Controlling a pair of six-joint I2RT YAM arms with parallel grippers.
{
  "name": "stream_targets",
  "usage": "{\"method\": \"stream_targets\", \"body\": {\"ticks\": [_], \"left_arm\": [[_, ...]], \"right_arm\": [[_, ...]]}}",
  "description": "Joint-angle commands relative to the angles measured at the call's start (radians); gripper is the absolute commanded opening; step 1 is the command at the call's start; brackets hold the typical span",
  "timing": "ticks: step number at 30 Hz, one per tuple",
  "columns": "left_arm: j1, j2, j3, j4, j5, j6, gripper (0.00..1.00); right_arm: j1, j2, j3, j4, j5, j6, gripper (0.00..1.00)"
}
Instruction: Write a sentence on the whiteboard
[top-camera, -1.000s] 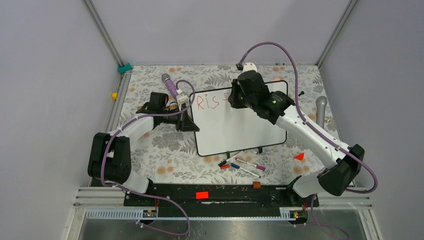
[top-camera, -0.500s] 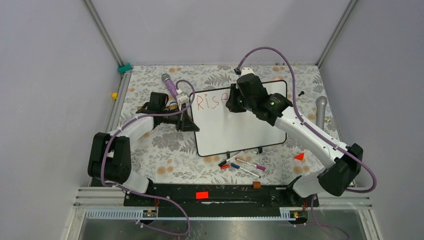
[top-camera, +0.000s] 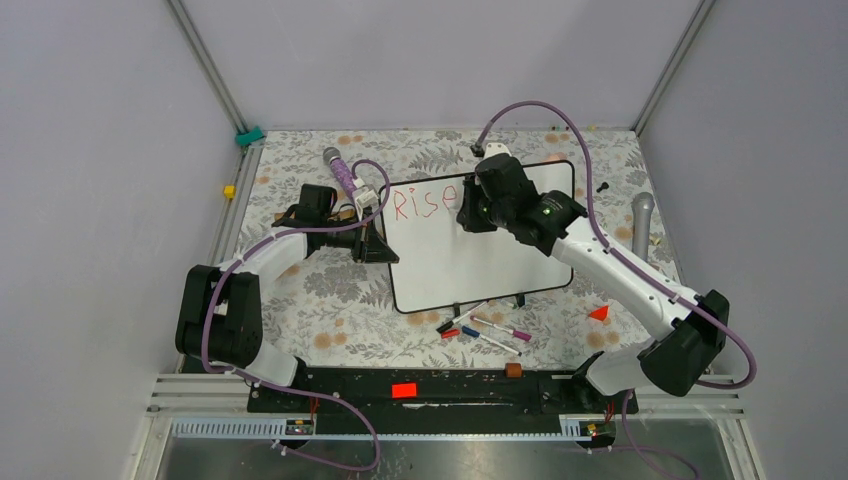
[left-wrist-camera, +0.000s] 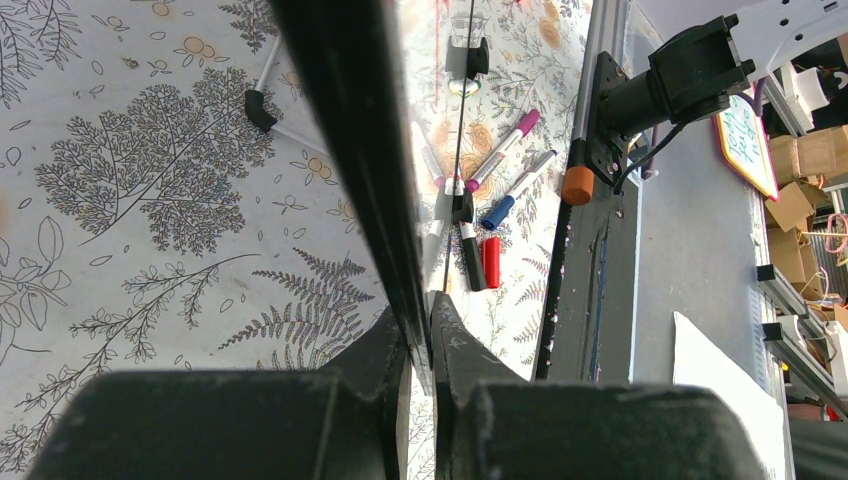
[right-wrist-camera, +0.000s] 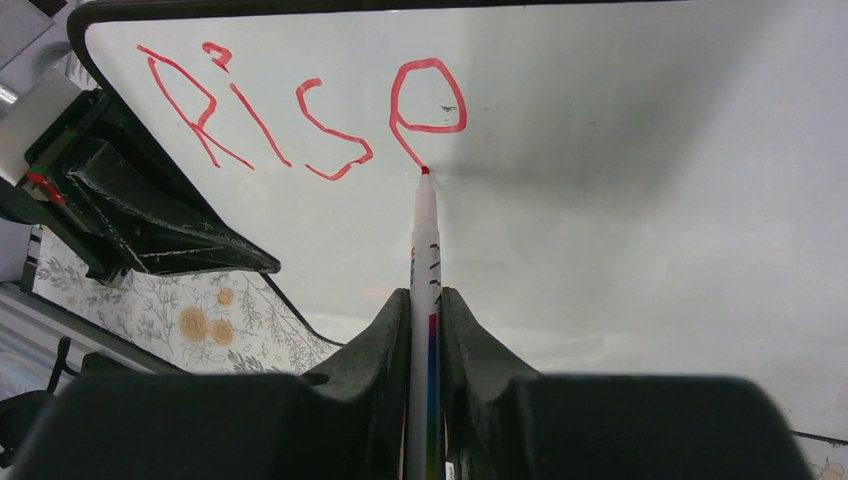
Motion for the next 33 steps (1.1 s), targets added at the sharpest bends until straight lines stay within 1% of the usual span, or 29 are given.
{"method": "stream_targets", "body": {"ticks": [1, 5, 15, 23, 33], "left_arm": [[-0.016, -0.014, 0.012, -0.006, -0.069, 0.125, 0.00], [-0.016, -0.013, 0.012, -0.007, -0.071, 0.125, 0.00], [-0.016, -0.029, 0.012, -0.018, -0.079, 0.155, 0.00], [-0.016, -0.012, 0.033, -0.059, -0.090, 0.183, 0.00], [-0.016, 0.011, 0.043, -0.052, -0.158, 0.126, 0.00]], "right_arm": [[-0.009, -0.033, -0.014, -0.034, 0.058, -0.015, 0.00], [-0.009, -0.053, -0.004, -0.041, 0.106, -0.015, 0.00], [-0.009, -0.144, 0.026, -0.013, 0.061, -0.030, 0.00], [-0.008, -0.231, -0.017, 0.014, 0.079, -0.064, 0.00], [-0.008, -0.274, -0.013, 0.014, 0.058, -0.095, 0.00]]}}
